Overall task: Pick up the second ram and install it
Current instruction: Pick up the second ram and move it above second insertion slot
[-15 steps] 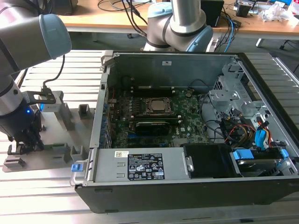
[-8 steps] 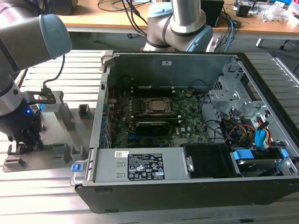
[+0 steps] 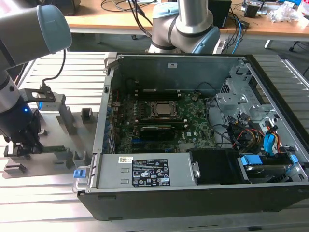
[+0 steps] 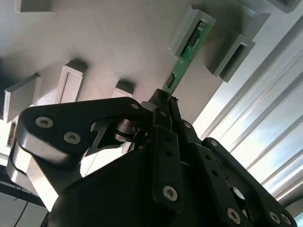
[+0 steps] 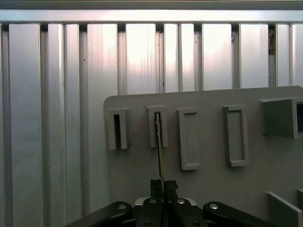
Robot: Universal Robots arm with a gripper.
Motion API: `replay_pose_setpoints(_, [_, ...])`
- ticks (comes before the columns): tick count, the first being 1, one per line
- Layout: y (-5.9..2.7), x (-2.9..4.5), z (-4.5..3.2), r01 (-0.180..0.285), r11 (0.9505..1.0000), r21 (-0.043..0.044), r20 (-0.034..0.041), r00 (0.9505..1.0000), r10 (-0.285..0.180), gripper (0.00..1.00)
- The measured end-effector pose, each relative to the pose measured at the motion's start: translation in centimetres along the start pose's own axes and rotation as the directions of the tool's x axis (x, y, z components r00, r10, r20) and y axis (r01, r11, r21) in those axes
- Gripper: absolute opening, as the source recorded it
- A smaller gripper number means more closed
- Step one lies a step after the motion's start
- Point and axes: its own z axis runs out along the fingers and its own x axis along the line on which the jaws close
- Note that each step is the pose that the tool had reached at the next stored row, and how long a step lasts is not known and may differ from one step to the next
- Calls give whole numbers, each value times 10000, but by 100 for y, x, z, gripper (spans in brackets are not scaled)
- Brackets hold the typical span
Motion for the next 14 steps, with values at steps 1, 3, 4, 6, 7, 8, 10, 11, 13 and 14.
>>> replay_pose_setpoints(1, [0, 0, -10, 0, 10000, 0, 0, 10000, 0, 14])
replay_pose_setpoints(3, [0, -1, -40, 0, 10000, 1, 1, 10000, 0, 14])
replay_pose_setpoints(4, [0, -1, -47, 0, 10000, -1, 0, 10000, 0, 14])
replay_pose_setpoints(6, [0, -2, -54, -1, 10000, 1, 0, 10000, 1, 14])
replay_pose_setpoints(7, [0, -2, -57, -1, 10000, 0, 0, 10000, 1, 14])
replay_pose_setpoints(8, [0, -2, -61, 0, 10000, -1, -1, 10000, 0, 14])
replay_pose_setpoints(10, [0, -2, -79, 0, 10000, -1, 0, 10000, 0, 14])
replay_pose_setpoints(11, [0, -2, -82, 0, 10000, 1, 1, 10000, 0, 14])
replay_pose_setpoints(13, [0, -2, -92, 0, 10000, 0, 0, 10000, 0, 14])
replay_pose_setpoints(14, [1, -2, -99, 0, 10000, -1, 0, 10000, 0, 14])
